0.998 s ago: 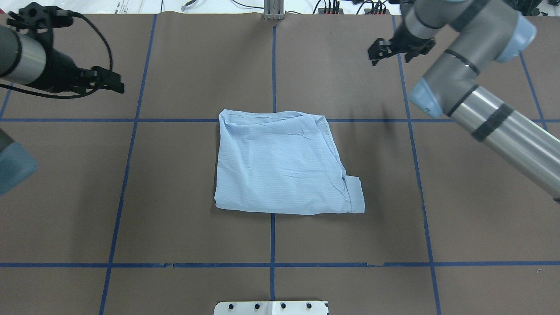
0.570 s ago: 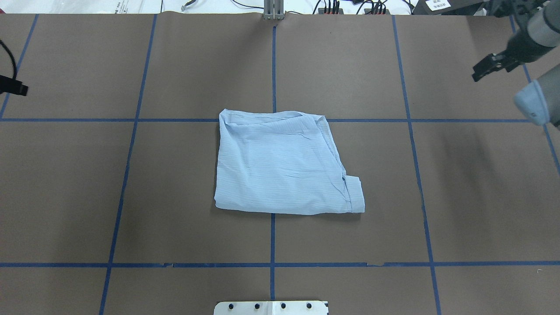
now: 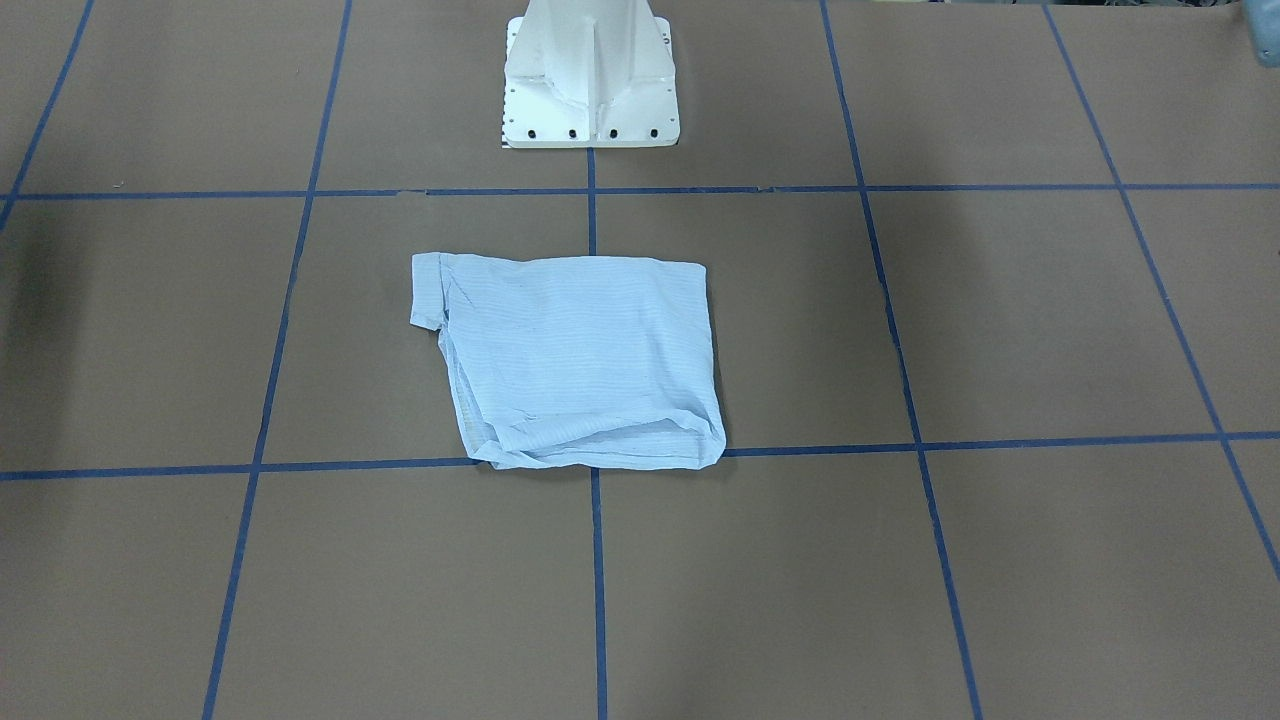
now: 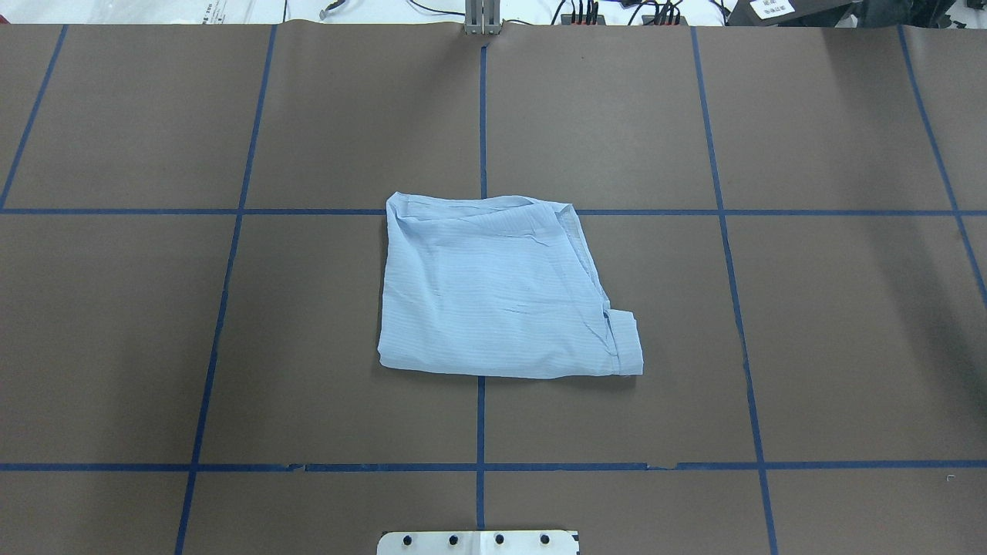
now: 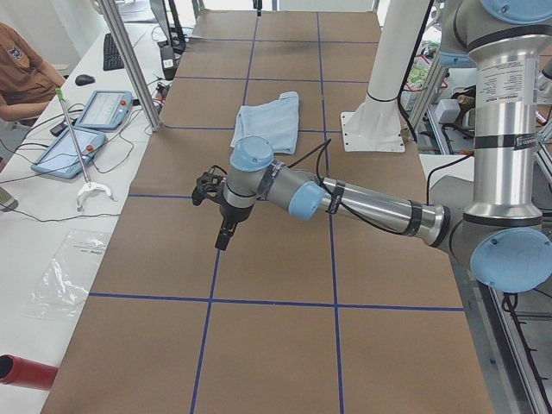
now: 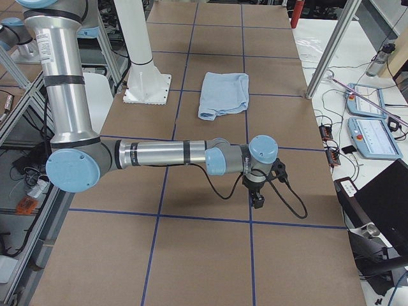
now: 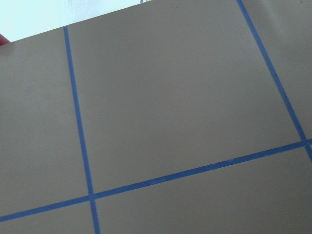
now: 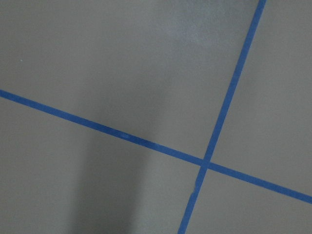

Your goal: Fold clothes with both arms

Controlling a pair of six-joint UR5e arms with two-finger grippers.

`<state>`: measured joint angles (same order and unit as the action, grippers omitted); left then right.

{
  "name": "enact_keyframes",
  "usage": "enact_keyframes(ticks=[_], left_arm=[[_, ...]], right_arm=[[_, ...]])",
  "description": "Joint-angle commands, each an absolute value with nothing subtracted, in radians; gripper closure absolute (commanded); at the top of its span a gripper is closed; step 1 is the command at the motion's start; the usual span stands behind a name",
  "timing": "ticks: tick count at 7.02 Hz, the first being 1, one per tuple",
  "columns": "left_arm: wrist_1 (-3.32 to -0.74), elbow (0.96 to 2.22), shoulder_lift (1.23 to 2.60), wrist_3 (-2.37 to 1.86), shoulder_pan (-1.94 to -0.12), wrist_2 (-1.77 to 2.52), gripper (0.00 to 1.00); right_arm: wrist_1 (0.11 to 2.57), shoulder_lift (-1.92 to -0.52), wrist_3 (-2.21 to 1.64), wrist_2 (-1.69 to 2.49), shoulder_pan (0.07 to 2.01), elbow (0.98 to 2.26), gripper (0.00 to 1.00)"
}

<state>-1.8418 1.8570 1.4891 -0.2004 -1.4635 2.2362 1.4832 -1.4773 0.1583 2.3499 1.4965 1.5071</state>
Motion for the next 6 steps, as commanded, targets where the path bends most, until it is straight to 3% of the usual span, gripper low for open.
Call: enact_keyframes(ticks=[1, 5, 6], left_arm=[[-1.894, 1.746, 1.486, -0.193, -1.470, 2.268, 0.00], [-1.533, 1.842, 1.491, -0.027, -1.514, 2.272, 0.00], [-1.532, 1.797, 1.490, 0.060, -1.543, 2.273, 0.00]], right_arm=[[1.471, -1.566, 0.157, 2.361, 1.577, 1.491, 0.00], [1.589, -1.653, 0.012, 2.378, 1.634, 1.667, 0.00], [1.620, -1.661, 0.012, 2.387, 1.638, 1.664, 0.00]])
